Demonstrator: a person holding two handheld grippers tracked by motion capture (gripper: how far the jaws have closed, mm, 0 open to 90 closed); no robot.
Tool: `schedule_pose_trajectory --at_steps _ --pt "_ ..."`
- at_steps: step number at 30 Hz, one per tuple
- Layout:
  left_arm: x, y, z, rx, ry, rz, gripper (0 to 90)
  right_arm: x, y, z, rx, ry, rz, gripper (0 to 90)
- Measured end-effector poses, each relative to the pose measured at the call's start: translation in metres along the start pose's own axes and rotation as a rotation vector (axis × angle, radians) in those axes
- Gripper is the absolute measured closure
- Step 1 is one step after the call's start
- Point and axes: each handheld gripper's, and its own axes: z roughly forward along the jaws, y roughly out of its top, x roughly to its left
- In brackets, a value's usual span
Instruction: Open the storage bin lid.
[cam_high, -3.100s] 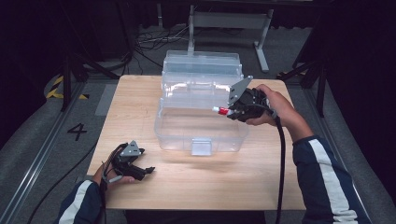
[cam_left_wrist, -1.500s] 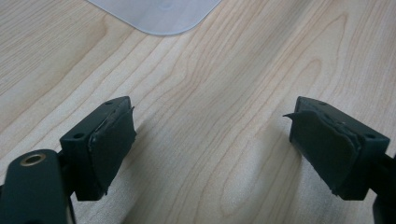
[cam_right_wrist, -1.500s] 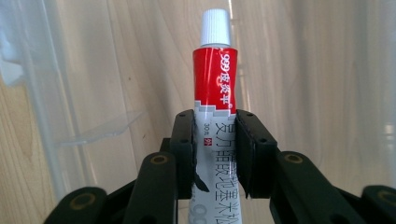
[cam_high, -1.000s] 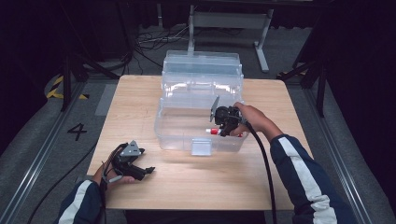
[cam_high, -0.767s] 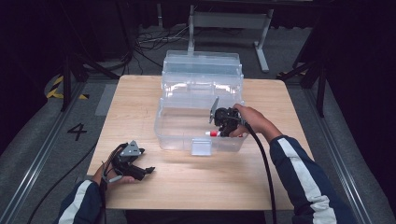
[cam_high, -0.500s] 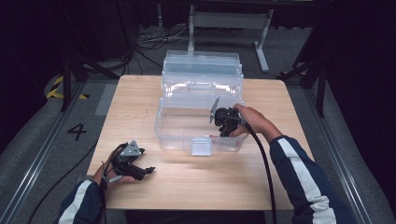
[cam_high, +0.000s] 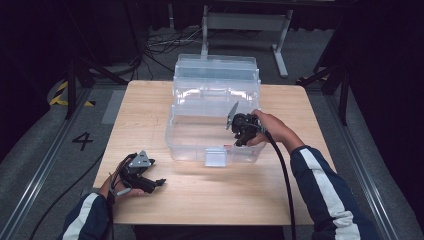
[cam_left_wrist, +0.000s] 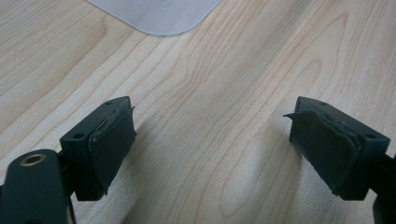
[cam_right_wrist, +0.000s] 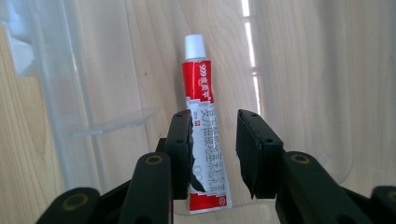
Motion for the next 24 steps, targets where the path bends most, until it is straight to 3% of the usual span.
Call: schedule_pose_trajectory --at_steps 3,9,11,12,14,17,21,24 --pt "0.000 0.000 0.000 0.000 0.000 0.001 14.5 -0.001 -0.002 -0.003 -0.021 -0.012 0.006 65.0" --pt "0.000 0.002 0.000 0.016 0.002 0.005 14.6 -0.004 -0.011 -0.012 -0.105 -0.048 0.070 61.4" --pt "0.000 0.003 -0.001 0.026 0.005 0.003 15.0 -0.005 -0.015 -0.017 -0.151 -0.057 0.078 61.1" --pt "-0.001 0.004 -0.001 0.033 0.014 -0.001 15.6 -0.006 -0.021 -0.022 -0.208 -0.075 0.083 61.1" --pt "-0.001 0.004 -0.002 0.037 0.017 -0.009 16.5 -0.006 -0.023 -0.024 -0.228 -0.079 0.086 61.2" --pt "-0.002 0.007 -0.004 0.055 0.041 -0.005 20.4 -0.007 -0.030 -0.033 -0.308 -0.113 0.097 60.0" --pt "0.000 0.013 -0.010 0.044 0.067 -0.005 24.3 -0.008 -0.042 -0.047 -0.417 -0.161 0.131 58.2" --pt "0.001 0.019 -0.015 0.022 0.080 0.006 24.9 -0.009 -0.045 -0.053 -0.452 -0.183 0.138 57.2"
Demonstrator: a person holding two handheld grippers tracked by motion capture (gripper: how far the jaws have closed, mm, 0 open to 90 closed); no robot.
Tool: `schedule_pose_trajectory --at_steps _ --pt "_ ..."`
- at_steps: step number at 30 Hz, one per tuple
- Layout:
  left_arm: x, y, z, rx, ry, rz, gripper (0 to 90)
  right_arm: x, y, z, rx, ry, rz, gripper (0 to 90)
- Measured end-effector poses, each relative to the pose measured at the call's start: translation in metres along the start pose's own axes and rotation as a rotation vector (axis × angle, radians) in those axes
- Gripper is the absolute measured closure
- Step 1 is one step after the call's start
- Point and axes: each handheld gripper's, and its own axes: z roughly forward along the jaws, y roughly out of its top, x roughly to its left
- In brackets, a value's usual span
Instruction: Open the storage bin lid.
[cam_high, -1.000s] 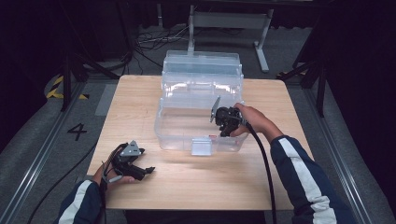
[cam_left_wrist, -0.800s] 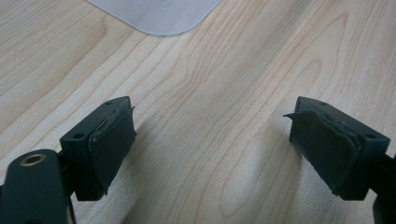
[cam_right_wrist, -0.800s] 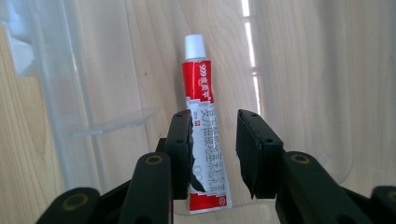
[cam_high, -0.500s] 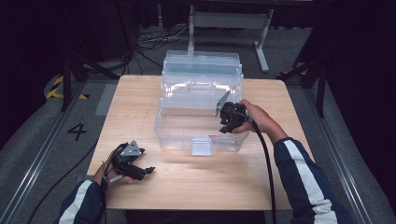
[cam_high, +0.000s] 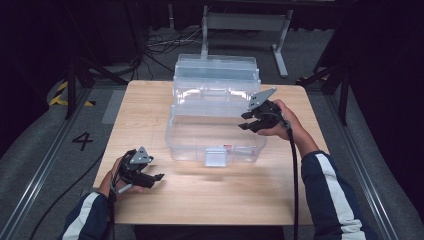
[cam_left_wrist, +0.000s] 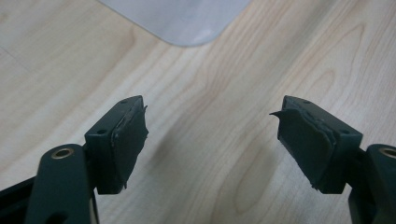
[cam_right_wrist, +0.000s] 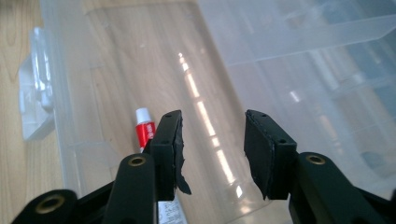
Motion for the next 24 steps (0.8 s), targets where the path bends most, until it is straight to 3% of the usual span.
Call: schedule_pose_trajectory --at_steps 11,19,24 --pt "-0.001 0.028 -0.026 -0.091 0.032 0.029 26.4 -0.013 0.009 -0.028 -0.133 -0.090 0.025 54.1" --pt "-0.002 0.047 -0.039 -0.147 0.068 0.051 28.8 -0.027 0.019 -0.037 -0.162 -0.143 0.044 55.5" --pt "-0.003 0.058 -0.043 -0.174 0.050 0.070 29.6 -0.038 0.024 -0.038 -0.185 -0.160 0.066 55.7"
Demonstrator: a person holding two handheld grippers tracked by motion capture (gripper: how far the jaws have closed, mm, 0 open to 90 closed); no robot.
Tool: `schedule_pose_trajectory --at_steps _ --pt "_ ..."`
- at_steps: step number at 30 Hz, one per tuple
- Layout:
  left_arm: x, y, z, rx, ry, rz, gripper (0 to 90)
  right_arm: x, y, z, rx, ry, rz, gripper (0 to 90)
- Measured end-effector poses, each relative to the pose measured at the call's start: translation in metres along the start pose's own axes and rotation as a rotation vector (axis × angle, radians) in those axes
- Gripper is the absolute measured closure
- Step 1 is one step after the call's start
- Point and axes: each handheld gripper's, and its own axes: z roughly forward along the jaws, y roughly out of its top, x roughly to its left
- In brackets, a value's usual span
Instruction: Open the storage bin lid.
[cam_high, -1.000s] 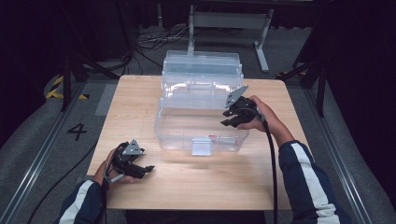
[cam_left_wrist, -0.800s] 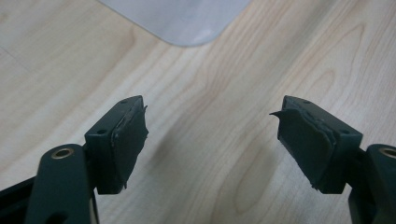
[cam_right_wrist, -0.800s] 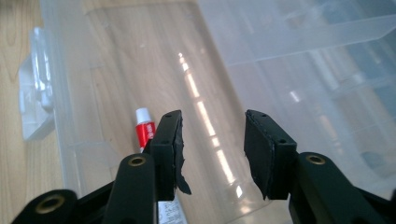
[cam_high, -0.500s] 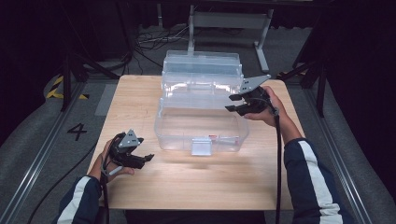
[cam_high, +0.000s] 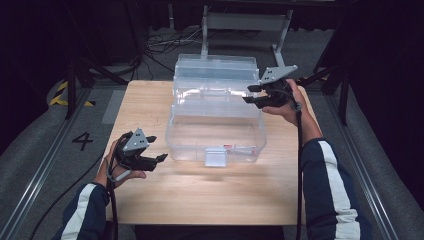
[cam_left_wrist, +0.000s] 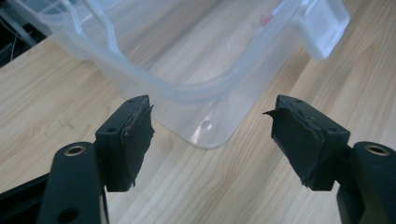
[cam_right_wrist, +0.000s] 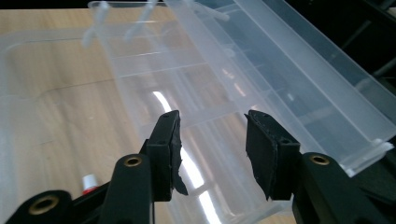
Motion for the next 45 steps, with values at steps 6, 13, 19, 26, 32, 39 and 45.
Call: schedule_pose_trajectory --at_steps 6,13,19,26,32,39,45 --pt "-0.003 0.015 0.010 0.005 -0.036 0.028 29.3 -0.011 0.007 0.006 0.020 -0.028 0.008 54.3" --pt "-0.003 0.024 0.022 0.016 -0.057 0.040 29.4 -0.019 0.012 0.014 0.057 -0.041 0.021 53.9" --pt "-0.003 0.029 0.037 0.048 -0.068 0.059 31.6 -0.027 0.019 0.023 0.095 -0.028 0.034 54.0" --pt "0.000 0.033 0.051 0.075 -0.117 0.070 42.0 -0.035 0.017 0.039 0.172 -0.007 0.055 58.4" --pt "-0.003 0.035 0.060 0.110 -0.140 0.105 49.7 -0.039 0.014 0.044 0.192 0.009 0.074 61.8" --pt "-0.010 0.039 0.073 0.184 -0.142 0.185 63.2 -0.041 0.018 0.048 0.215 0.033 0.081 67.9" --pt "-0.009 0.041 0.078 0.197 -0.152 0.189 69.5 -0.037 0.025 0.052 0.271 0.019 0.015 70.0"
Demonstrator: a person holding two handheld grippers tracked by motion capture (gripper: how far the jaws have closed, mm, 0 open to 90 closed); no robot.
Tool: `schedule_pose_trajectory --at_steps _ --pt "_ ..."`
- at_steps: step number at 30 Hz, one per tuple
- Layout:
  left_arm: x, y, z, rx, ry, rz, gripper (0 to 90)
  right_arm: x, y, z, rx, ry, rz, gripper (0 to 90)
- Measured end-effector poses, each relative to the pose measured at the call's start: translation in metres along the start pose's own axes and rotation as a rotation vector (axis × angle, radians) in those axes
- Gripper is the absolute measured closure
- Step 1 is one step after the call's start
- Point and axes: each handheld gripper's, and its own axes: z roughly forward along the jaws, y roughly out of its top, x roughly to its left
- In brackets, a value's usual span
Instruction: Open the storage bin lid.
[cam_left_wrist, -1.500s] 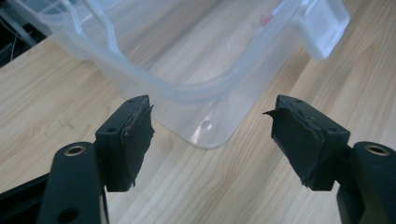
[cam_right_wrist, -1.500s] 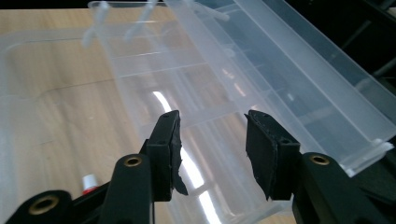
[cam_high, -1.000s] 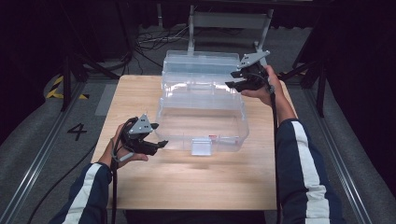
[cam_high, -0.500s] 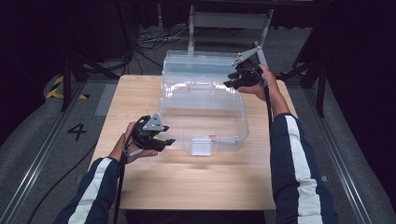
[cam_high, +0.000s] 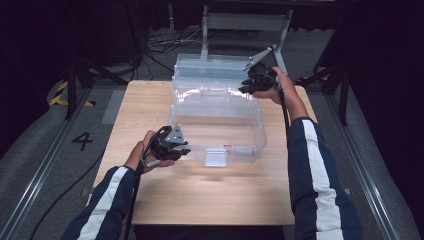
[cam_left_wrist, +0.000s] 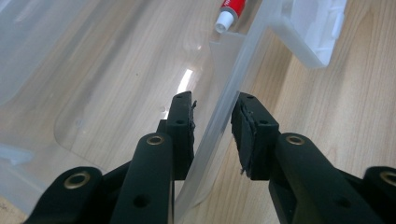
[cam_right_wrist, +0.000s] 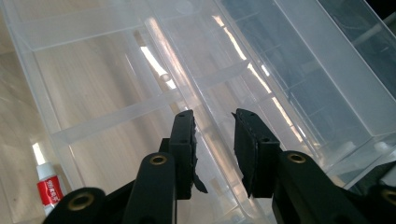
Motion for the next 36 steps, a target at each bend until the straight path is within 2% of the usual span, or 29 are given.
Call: schedule_pose_trajectory --at_steps 4,7,10,13,16,19,24,30,36 --pt "0.000 0.004 0.006 0.035 -0.012 0.016 68.8 0.005 0.004 0.000 0.022 -0.019 -0.038 72.9" --pt "-0.001 0.006 0.008 0.046 -0.010 0.004 68.1 0.007 0.005 -0.002 0.022 -0.014 -0.054 74.5" --pt "-0.002 0.006 0.009 0.043 -0.031 -0.004 68.2 0.008 0.004 -0.005 0.029 0.007 -0.063 76.6" --pt "-0.003 0.007 0.009 0.049 -0.018 0.004 67.6 0.009 0.003 -0.007 0.029 0.017 -0.069 77.7" --pt "-0.004 0.007 0.009 0.046 -0.017 -0.003 67.4 0.011 0.004 -0.007 0.031 0.002 -0.086 78.4" --pt "-0.004 0.007 0.010 0.046 -0.007 -0.001 67.0 0.013 0.006 -0.009 0.044 0.014 -0.102 80.5" --pt "-0.005 0.008 0.010 0.055 -0.004 -0.017 66.3 0.019 0.011 -0.015 0.073 0.036 -0.163 83.9" --pt "-0.007 0.008 0.010 0.050 0.003 -0.018 65.5 0.025 0.014 -0.020 0.083 0.056 -0.186 85.3" --pt "-0.008 0.007 0.011 0.047 0.015 -0.021 64.1 0.037 0.015 -0.025 0.083 0.045 -0.210 86.0"
